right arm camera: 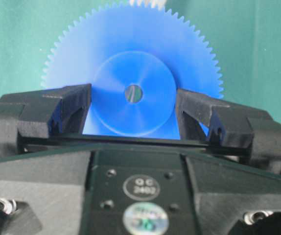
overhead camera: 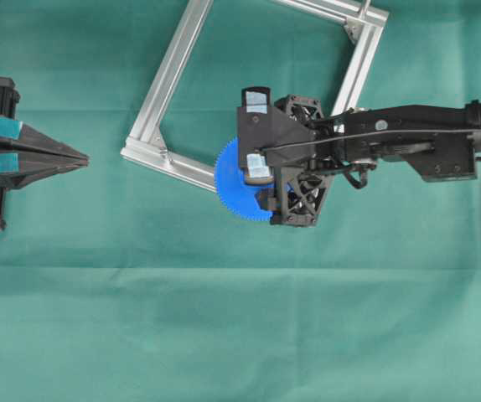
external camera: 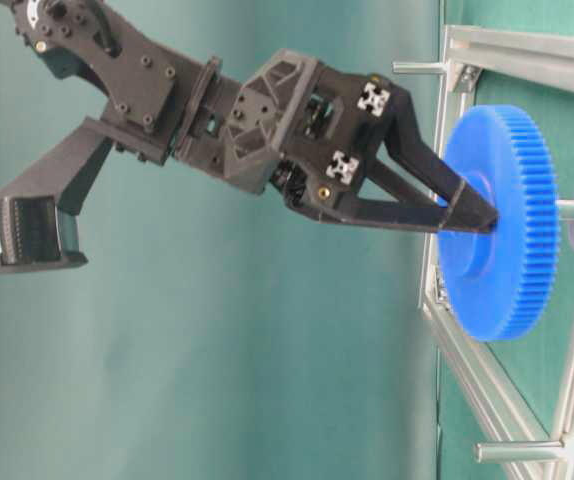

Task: Find the location of the shaft and insert the gear.
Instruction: 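Align the gear's bore with the metal shaft, adjusting position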

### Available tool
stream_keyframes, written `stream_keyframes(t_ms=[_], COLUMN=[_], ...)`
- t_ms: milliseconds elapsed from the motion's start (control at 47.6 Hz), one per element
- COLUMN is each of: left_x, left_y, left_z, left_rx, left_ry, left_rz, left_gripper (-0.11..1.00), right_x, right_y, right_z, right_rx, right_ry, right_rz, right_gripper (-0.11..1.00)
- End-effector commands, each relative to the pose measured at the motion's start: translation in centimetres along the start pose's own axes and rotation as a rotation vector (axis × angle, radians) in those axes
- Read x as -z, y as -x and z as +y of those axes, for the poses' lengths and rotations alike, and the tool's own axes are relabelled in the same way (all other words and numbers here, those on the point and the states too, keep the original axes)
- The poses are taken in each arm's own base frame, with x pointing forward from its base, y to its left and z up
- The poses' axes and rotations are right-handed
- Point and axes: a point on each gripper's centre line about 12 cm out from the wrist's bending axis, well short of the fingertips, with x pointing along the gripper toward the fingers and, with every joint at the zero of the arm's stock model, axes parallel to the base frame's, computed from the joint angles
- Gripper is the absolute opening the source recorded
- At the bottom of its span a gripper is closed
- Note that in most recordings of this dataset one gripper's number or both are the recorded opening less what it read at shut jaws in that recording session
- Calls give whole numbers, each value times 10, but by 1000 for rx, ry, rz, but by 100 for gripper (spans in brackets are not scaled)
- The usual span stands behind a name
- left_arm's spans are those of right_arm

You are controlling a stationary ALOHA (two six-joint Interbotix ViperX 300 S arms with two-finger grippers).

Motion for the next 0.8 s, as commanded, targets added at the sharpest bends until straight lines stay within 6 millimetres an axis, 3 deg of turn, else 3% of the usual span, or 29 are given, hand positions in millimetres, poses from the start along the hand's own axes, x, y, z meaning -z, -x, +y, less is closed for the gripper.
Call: stream_keyframes(t_ms=[0,231,777], left_x=[-10,-11,-11], left_y=[-1,-1,-1], left_z=[0,0,0], left_rx=[0,0,0], left_ry=[2,3,2], left_rz=[-25,-26,-26], left_gripper=[1,1,1], right_x=[-1,7,7], right_y=[11,12,12], right_z=[-6,-6,18], right_rx=[6,2,-34], right_ry=[-8,-9,36], right_rz=[-21,-19,-43], right_gripper=[70,70,70])
